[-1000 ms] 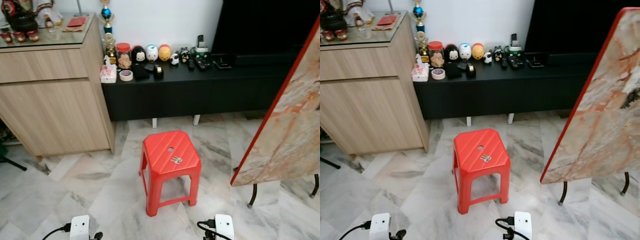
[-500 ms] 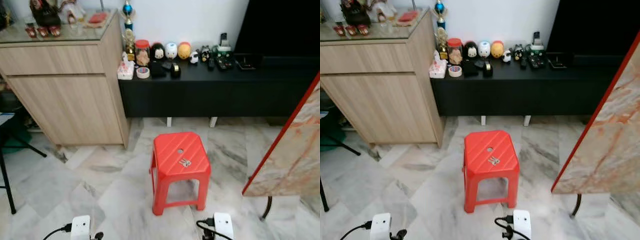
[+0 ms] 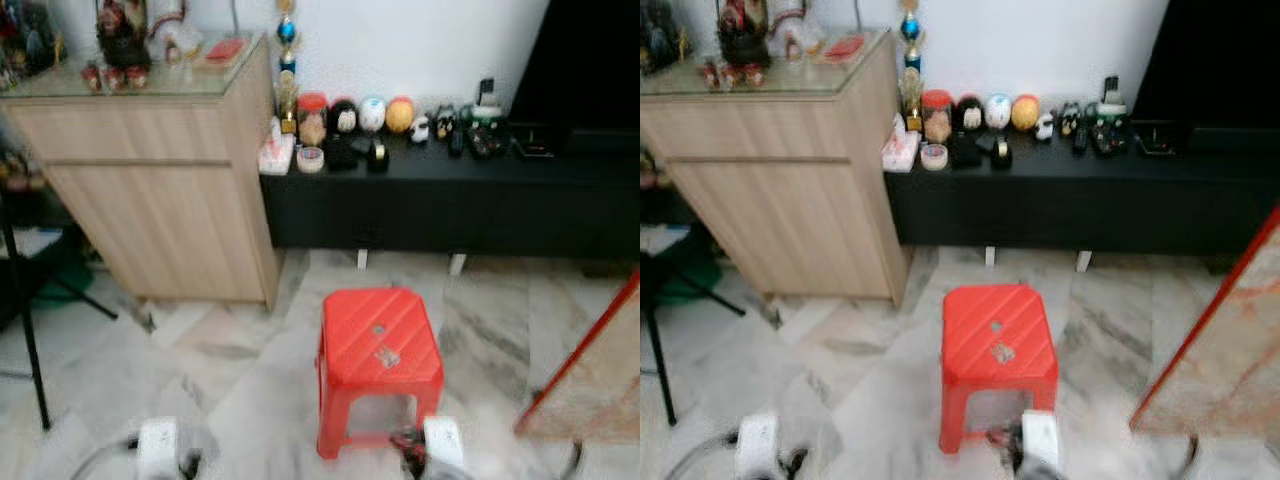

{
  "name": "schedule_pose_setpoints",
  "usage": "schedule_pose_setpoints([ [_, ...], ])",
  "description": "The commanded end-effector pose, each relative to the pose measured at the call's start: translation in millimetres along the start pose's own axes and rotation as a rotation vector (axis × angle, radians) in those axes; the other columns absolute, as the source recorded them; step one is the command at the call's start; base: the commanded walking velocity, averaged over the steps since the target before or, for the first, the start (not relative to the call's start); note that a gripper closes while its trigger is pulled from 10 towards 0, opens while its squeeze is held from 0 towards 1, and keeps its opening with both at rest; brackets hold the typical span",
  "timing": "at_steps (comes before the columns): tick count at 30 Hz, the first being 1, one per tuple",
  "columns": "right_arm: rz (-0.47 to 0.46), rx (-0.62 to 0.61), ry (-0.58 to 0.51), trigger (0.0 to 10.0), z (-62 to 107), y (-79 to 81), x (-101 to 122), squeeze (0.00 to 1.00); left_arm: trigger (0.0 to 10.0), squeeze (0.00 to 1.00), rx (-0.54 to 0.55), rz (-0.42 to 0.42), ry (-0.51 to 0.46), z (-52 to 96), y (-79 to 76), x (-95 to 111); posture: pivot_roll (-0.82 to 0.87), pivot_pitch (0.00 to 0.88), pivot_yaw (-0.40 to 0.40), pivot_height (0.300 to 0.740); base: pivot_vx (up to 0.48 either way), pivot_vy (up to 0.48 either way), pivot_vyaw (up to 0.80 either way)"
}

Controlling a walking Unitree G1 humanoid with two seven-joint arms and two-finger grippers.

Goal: Hang keys on a hook

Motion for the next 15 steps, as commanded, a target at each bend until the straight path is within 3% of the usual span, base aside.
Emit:
schedule_pose_setpoints([
  [1, -0.01, 0.028, -0.027, 10.0, -1.7, 13.5, 10.7, 0.0, 10.0, 0.0, 0.029, -0.018, 0.004, 1.2, 13.2, 0.3, 0.02, 0.0, -0.017, 0.74, 0.285, 0.0, 0.0],
  [8, 0.009, 0.039, -0.042, 10.0, -1.7, 14.4, 13.2, 0.0, 10.0, 0.0, 0.026, -0.017, -0.001, 0.8, 11.6, 1.6, 0.02, 0.0, -0.017, 0.74, 0.284, 0.0, 0.0],
  [15, 0.003, 0.04, -0.048, 10.0, -1.5, 14.2, 13.7, 0.0, 10.0, 0.0, 0.025, -0.017, -0.006, 0.7, 10.8, 2.5, 0.02, 0.0, -0.018, 0.74, 0.283, 0.0, 0.77],
])
Point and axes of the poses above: a point about 5 cm out from each wrist's last joint towards the gripper, its own z axis pointing back from the gripper into the wrist, its own x axis along the axis of the wrist's last joint, y = z × x, the point moved 5 cm from there along -z, pointing out of the wrist towards the gripper, and after that the axes turned 8 degrees about z, right-handed, at the moved point
